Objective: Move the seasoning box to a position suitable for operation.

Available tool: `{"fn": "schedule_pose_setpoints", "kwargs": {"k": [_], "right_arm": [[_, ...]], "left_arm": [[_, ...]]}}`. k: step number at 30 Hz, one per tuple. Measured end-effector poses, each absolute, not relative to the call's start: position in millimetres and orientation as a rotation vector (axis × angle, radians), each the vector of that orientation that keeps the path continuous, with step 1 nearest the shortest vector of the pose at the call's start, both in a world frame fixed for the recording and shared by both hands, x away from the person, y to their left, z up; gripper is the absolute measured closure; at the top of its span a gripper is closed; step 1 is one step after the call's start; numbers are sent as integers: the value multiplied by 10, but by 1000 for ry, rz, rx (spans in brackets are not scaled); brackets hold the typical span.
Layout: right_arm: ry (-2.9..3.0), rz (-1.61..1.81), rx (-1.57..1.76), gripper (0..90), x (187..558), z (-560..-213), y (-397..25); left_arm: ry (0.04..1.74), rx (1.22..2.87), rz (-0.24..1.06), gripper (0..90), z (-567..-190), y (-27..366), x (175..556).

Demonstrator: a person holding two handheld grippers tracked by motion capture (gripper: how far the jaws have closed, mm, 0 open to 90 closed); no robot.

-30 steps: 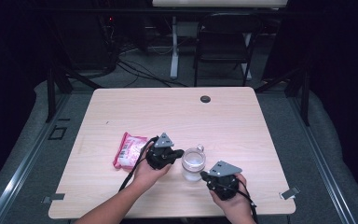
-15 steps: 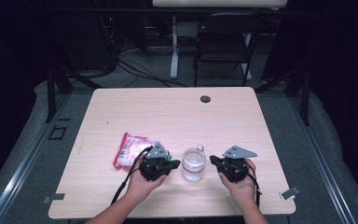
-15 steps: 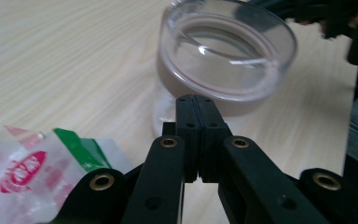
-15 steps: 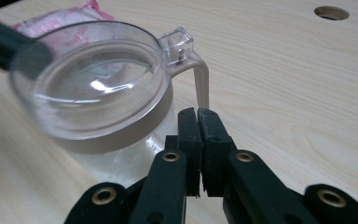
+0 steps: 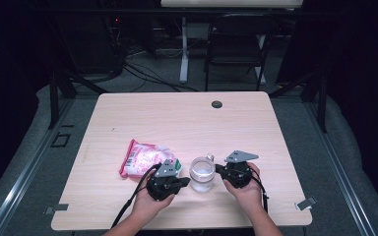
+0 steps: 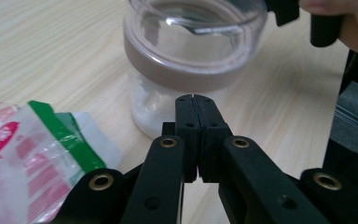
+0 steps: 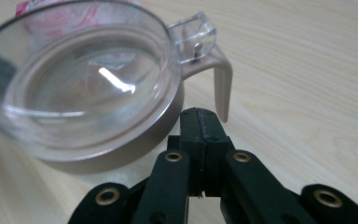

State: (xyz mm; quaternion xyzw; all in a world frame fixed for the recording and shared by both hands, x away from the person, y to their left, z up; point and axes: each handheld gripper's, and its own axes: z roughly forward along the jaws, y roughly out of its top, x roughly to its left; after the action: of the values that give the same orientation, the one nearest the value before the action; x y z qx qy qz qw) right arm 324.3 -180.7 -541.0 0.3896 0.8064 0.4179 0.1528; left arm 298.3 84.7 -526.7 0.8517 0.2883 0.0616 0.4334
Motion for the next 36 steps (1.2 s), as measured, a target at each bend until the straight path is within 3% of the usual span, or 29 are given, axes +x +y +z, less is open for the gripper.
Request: {"fn": "schedule_pose_setpoints", "kwargs": {"k": [2, 4, 14, 18, 23, 36], "right_arm": [[2327, 1174, 1091, 894, 3212, -5408, -1772], [2304, 1149, 1082, 795, 3214, -5406, -1770], [2306, 1189, 1114, 714, 3460, -5540, -1791], [2321, 1206, 1109, 717, 3536, -5556, -1750], [2333, 1210, 1107, 813, 3609, -5570, -1710], [2291, 1052, 1107, 862, 3504, -5513, -1725]], "left_arm": [[733, 2117, 161, 887, -5252, 885, 3001], [736, 2114, 171, 884, -5245, 926, 3012], [730, 2112, 183, 805, -5261, 973, 2947], [735, 2117, 192, 757, -5272, 995, 2916], [760, 2108, 177, 696, -5286, 1027, 2891], [735, 2095, 204, 644, -5250, 993, 2909]]}}
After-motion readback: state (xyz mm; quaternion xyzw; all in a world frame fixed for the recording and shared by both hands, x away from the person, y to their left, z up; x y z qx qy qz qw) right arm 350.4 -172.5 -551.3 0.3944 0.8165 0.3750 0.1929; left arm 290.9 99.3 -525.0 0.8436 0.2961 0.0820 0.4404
